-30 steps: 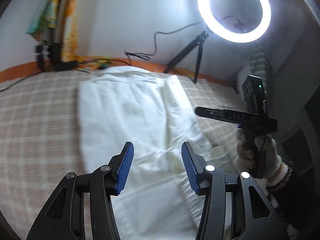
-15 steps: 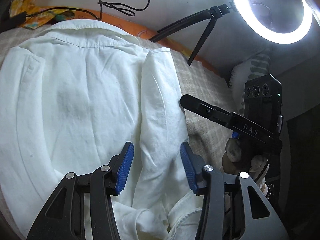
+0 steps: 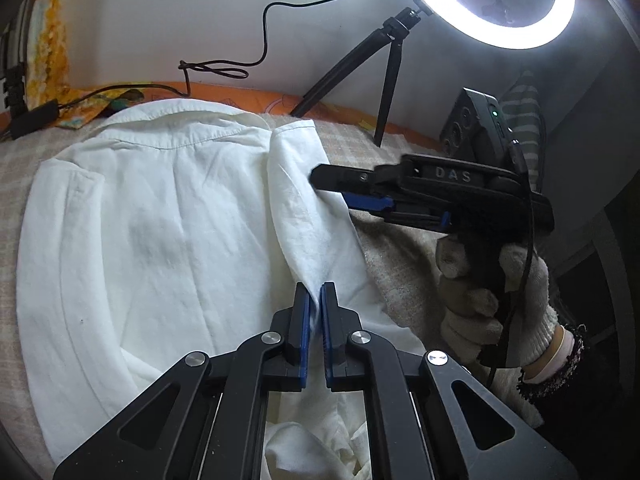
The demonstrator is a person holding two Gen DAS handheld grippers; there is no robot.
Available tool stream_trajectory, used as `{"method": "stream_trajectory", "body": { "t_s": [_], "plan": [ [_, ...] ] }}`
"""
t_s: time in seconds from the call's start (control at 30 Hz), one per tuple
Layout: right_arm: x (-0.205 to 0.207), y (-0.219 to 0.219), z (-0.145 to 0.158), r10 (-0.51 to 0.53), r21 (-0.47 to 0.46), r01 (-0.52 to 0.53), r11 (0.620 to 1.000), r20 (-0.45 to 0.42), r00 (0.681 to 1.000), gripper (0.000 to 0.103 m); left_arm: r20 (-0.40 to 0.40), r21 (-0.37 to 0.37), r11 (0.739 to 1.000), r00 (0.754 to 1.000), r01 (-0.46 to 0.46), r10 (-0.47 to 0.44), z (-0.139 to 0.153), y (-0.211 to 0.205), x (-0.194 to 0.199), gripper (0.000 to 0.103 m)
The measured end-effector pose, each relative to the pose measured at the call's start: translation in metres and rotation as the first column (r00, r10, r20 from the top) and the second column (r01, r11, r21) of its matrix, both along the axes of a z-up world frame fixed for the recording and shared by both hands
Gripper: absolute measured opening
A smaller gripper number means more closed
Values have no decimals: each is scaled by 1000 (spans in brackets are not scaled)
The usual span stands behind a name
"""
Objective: Fold small clothes
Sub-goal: 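Open both tools and move them to the collar end of the shirt, then grasp the collar with the left tool while the right tool grasps the collar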
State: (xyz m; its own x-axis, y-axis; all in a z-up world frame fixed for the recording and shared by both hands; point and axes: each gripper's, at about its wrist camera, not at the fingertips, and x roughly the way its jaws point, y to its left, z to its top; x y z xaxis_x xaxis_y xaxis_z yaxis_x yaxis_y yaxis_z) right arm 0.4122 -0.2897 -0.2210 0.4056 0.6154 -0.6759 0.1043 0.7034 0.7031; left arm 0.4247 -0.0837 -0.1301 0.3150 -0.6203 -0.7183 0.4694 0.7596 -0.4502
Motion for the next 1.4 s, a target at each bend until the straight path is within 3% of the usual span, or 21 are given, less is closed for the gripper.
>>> {"method": "stream_trajectory", "body": {
  "t_s": [0.03, 0.07, 0.1, 0.17, 0.3, 0.37, 0.47, 0.57, 0.73, 0.8, 0.9, 1.0, 1.03, 1.07, 1.1, 1.13, 1.2, 1.3, 1.4],
  "plan": [
    [5, 4, -2, 0, -5, 0, 1000, -1, 1000, 36, -7, 1, 1000, 1000, -5, 5, -2, 0, 1, 4],
    [9, 8, -4, 0, -17, 0, 1000, 3, 1000, 31, -17, 5, 1000, 1000, -8, 8, -5, 1, 3, 4],
    [14, 12, -4, 3, -32, -3, 999, 13, 1000, 19, -23, 15, 1000, 1000, -10, 11, -8, 1, 5, 4],
    [26, 21, 0, 33, -111, -31, 993, 22, 999, 8, -18, 50, 999, 1000, -19, 20, -12, 0, 5, 5],
    [53, 29, 7, 60, -335, -48, 941, 25, 998, 8, -23, 81, 996, 999, -41, 43, -16, 0, 5, 16],
    [57, 27, 14, 59, -397, -42, 917, 31, 998, 12, -39, 69, 996, 998, -49, 52, -15, 4, 7, 17],
    [43, 18, 39, 52, -376, -12, 927, 96, 994, 23, -42, 25, 998, 997, -65, 66, -3, 15, 6, 17],
    [23, 17, 56, 113, -307, -69, 949, 127, 986, 29, -25, -24, 997, 997, -69, 68, 17, 39, 1, 22],
    [5, 33, 41, 196, -359, -169, 918, 40, 980, 43, 109, 52, 989, 985, -138, 132, 46, 90, 6, 31],
    [8, 31, 26, 166, -331, -152, 931, 14, 986, 43, 101, 66, 980, 978, -189, 182, 44, 109, 24, 38],
    [14, 26, 13, 132, -267, -125, 956, 9, 991, 42, 76, 107, 961, 966, -255, 248, 26, 132, 52, 38],
    [24, 26, 3, 129, -208, -127, 970, -4, 992, 41, -8, 84, 952, 955, -295, 296, 3, 146, 80, 38],
    [26, 25, 2, 124, -198, -121, 973, 1, 992, 40, -30, 66, 950, 952, -304, 306, -4, 146, 86, 38],
    [28, 25, 2, 119, -200, -116, 973, 7, 993, 32, -51, 57, 947, 947, -315, 318, -12, 146, 92, 38],
    [31, 26, 2, 124, -205, -120, 971, 11, 992, 12, -66, 45, 947, 945, -318, 320, -17, 144, 94, 35],
    [33, 29, 3, 138, -213, -133, 968, 11, 990, 4, -73, 27, 950, 947, -310, 312, -20, 142, 96, 34],
    [38, 39, 11, 184, -253, -173, 952, 22, 983, 1, -19, 43, 945, 945, -325, 326, -17, 139, 93, 31],
    [48, 52, 29, 256, -385, -212, 898, 68, 964, 0, 19, 65, 942, 944, -330, 330, -16, 131, 90, 31],
    [59, 61, 14, 274, -435, -245, 866, 4, 962, 1, 52, 100, 943, 948, -317, 313, -14, 123, 88, 31]
  ]
}}
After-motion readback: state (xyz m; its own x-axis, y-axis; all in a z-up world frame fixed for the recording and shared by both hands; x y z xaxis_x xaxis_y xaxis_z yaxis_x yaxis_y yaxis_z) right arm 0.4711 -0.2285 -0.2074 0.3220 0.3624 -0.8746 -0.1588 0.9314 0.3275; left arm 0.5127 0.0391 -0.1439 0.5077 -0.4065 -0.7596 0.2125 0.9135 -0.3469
